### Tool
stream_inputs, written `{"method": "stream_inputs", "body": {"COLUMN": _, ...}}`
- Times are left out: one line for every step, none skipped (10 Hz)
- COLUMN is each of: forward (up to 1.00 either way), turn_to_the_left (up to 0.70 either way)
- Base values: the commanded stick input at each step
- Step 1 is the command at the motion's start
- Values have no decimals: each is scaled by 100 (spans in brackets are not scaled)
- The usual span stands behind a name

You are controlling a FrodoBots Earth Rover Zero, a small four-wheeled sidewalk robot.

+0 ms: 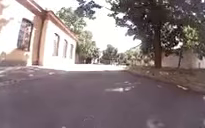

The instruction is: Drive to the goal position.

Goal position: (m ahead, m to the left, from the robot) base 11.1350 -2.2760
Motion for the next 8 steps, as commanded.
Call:
{"method": "stream_inputs", "body": {"forward": 85, "turn_to_the_left": 0}}
{"method": "stream_inputs", "body": {"forward": 85, "turn_to_the_left": 0}}
{"method": "stream_inputs", "body": {"forward": 85, "turn_to_the_left": 0}}
{"method": "stream_inputs", "body": {"forward": 85, "turn_to_the_left": 0}}
{"method": "stream_inputs", "body": {"forward": 85, "turn_to_the_left": 0}}
{"method": "stream_inputs", "body": {"forward": 85, "turn_to_the_left": 0}}
{"method": "stream_inputs", "body": {"forward": 85, "turn_to_the_left": 0}}
{"method": "stream_inputs", "body": {"forward": 85, "turn_to_the_left": 0}}
